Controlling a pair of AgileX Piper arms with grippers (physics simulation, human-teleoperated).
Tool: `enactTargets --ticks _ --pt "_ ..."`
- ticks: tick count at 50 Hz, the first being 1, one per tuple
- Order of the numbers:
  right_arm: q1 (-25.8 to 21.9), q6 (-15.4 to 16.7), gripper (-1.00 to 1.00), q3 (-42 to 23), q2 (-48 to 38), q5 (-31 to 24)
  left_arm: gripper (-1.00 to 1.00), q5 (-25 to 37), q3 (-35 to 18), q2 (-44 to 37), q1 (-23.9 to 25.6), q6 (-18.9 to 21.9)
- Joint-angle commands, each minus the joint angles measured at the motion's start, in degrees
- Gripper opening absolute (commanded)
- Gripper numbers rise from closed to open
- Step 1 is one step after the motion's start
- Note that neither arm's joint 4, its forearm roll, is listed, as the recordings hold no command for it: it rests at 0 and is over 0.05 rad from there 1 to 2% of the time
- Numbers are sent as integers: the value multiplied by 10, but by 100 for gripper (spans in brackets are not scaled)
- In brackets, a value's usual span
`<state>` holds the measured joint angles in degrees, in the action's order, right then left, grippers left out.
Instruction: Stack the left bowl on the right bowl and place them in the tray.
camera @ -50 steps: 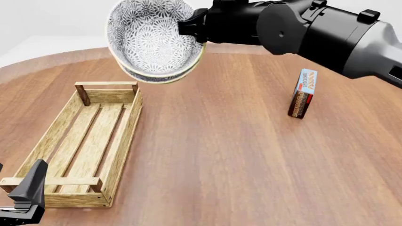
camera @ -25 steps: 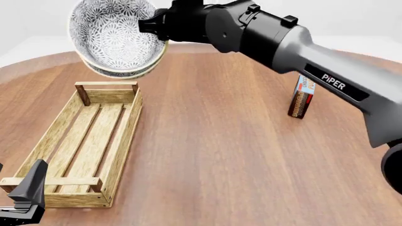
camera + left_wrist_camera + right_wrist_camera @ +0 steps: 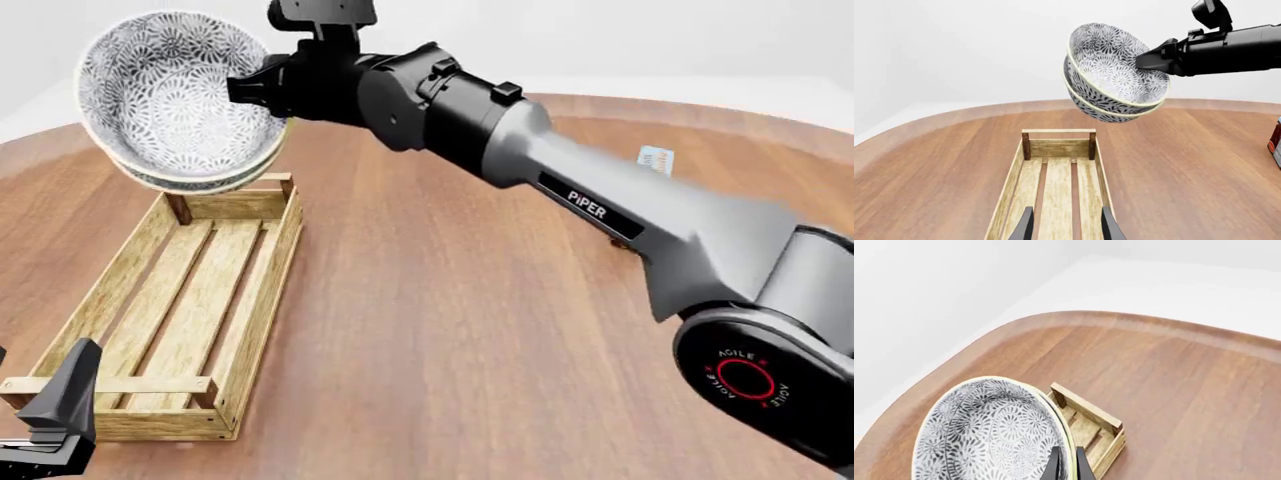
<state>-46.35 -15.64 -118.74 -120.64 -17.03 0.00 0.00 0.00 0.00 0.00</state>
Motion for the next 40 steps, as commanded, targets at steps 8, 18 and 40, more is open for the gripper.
enactTargets --ticks 8,18,40 --pt "-33 -28 -100 -53 -67 20 100 0 0 0 0 0" --pt "-46 -27 -100 -64 -90 35 100 0 0 0 0 0" --pt "-57 -49 -100 -27 -112 109 100 0 0 0 0 0"
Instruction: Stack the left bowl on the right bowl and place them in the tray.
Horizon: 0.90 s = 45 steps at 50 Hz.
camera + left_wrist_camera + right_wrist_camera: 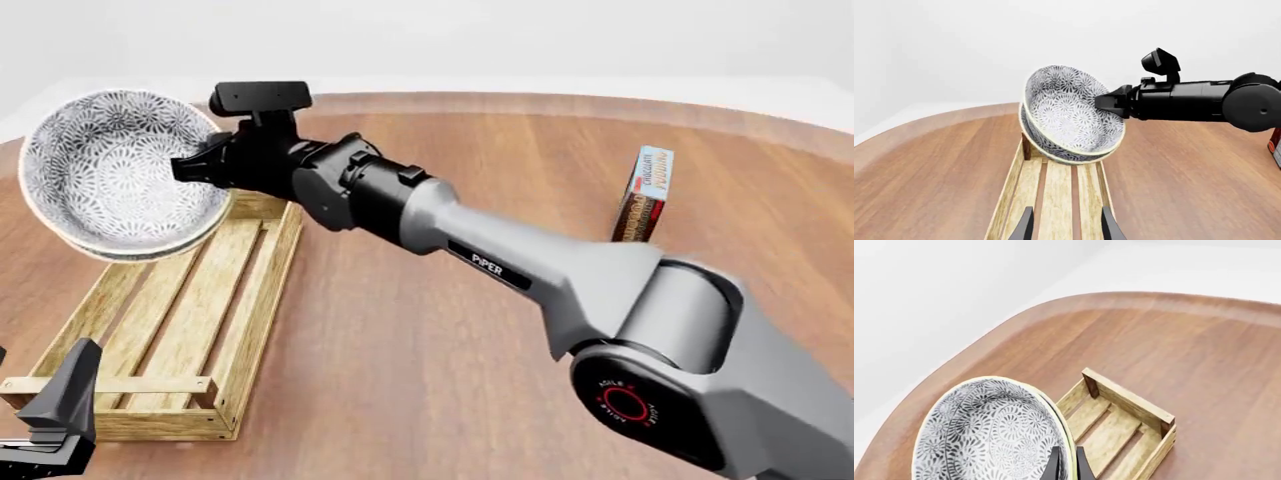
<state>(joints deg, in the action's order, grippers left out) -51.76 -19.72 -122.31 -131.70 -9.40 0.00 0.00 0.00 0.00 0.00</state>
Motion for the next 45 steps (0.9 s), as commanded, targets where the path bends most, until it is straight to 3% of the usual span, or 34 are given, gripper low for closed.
enactTargets --ticks 1,17,45 --pt "-3 -10 -100 14 -1 40 100 0 0 0 0 0" --pt "-1 -21 -100 37 -17 82 100 0 0 0 0 0" --pt "1 -31 -100 34 -53 99 100 0 0 0 0 0"
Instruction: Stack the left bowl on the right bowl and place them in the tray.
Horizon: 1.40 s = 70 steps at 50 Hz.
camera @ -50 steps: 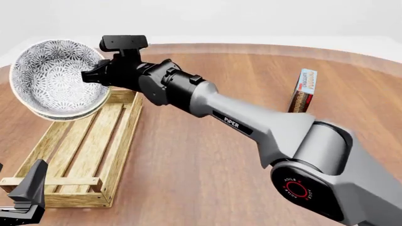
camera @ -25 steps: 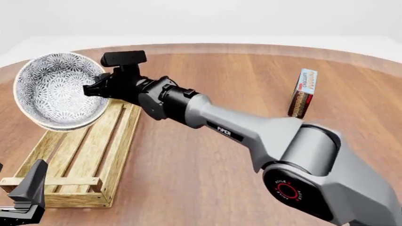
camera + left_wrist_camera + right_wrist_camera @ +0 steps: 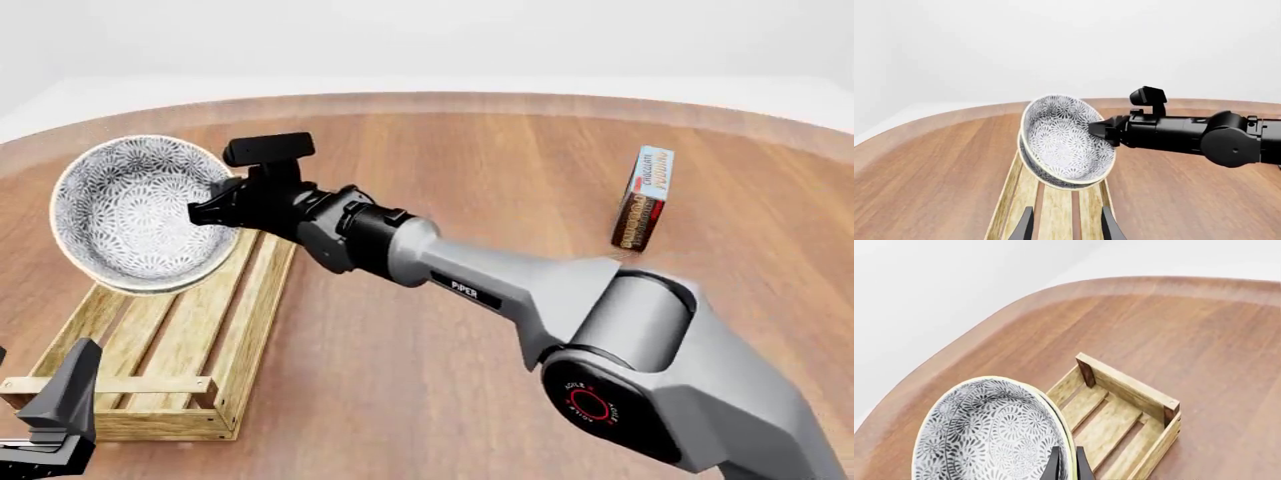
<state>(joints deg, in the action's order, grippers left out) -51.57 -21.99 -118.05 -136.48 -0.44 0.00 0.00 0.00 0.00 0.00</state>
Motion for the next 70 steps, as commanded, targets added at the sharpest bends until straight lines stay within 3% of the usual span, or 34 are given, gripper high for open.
enactTargets --ticks 1,29,70 --pt "-1 -8 -100 -11 -8 8 100 0 0 0 0 0" --pt "-10 7 -100 -55 -51 -22 100 0 0 0 0 0" --pt "-13 0 -100 -74 -90 -30 100 0 0 0 0 0"
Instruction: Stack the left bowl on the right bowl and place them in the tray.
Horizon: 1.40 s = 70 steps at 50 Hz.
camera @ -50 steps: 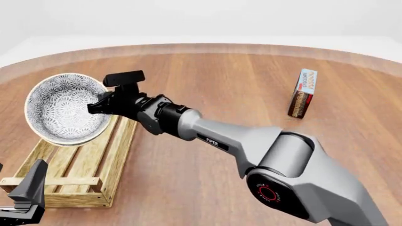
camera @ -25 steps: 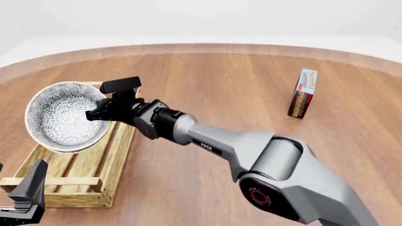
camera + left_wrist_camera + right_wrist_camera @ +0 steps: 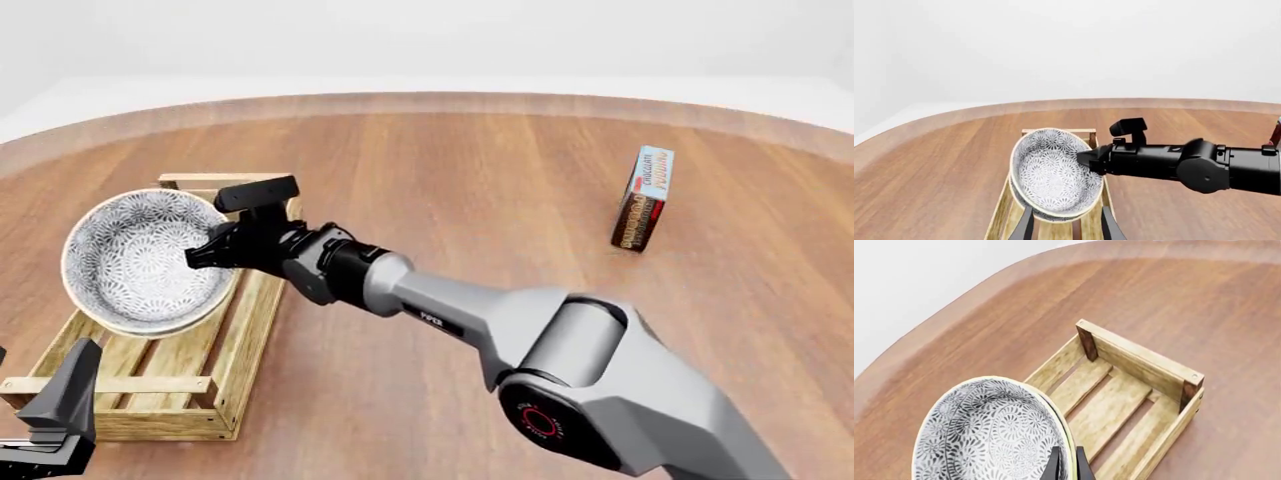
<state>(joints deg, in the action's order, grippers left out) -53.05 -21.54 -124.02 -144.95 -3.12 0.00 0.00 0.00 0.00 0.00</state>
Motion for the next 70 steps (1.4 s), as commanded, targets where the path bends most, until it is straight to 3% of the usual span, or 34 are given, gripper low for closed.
enactTargets --ticks 1,31,32,57,70 --pt "0 -6 -100 -15 -6 -4 100 0 0 0 0 0" --pt "-6 -1 -100 -51 -43 -34 100 0 0 0 0 0" --pt "-6 -1 100 -50 -43 -34 100 0 0 0 0 0" --pt "20 27 100 -55 -8 -77 100 0 0 0 0 0" --pt "26 40 100 -24 46 -92 100 0 0 0 0 0"
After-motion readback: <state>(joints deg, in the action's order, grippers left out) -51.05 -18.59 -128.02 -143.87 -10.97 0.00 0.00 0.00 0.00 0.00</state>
